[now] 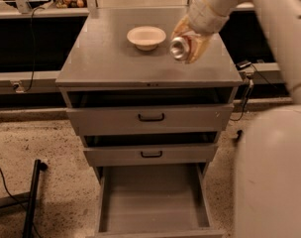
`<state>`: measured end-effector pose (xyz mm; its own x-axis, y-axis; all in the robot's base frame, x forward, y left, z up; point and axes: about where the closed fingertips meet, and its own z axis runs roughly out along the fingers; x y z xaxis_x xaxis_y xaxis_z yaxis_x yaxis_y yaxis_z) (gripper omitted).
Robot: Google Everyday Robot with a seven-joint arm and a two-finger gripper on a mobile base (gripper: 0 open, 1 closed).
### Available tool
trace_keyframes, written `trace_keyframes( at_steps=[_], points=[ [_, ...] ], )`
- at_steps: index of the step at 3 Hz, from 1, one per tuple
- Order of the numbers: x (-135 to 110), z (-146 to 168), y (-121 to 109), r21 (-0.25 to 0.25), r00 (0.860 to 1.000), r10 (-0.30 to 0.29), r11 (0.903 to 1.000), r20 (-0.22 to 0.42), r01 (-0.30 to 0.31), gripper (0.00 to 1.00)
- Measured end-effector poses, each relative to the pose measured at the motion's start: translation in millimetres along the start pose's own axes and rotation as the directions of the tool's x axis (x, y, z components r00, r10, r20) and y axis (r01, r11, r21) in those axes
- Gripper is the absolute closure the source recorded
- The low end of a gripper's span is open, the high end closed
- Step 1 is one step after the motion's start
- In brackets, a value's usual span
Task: Place coke can into bottom drawer
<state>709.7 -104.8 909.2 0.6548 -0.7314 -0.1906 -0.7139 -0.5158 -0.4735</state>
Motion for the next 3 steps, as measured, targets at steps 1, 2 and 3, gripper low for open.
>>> trace_keyframes(
  at_steps=[1, 2, 3],
  points=[
    [-20.1, -33.8, 38.6, 0.076, 0.982, 0.154, 0.9837, 0.110, -0.163, 1.00],
    [-10.8, -50.1, 96.4, 0.119, 0.953, 0.278, 0.9492, 0.118, -0.291, 1.00],
    [7.0, -42.2, 152.1, 0.077, 0.929, 0.356, 0.9281, 0.101, -0.364, 1.00]
  ],
)
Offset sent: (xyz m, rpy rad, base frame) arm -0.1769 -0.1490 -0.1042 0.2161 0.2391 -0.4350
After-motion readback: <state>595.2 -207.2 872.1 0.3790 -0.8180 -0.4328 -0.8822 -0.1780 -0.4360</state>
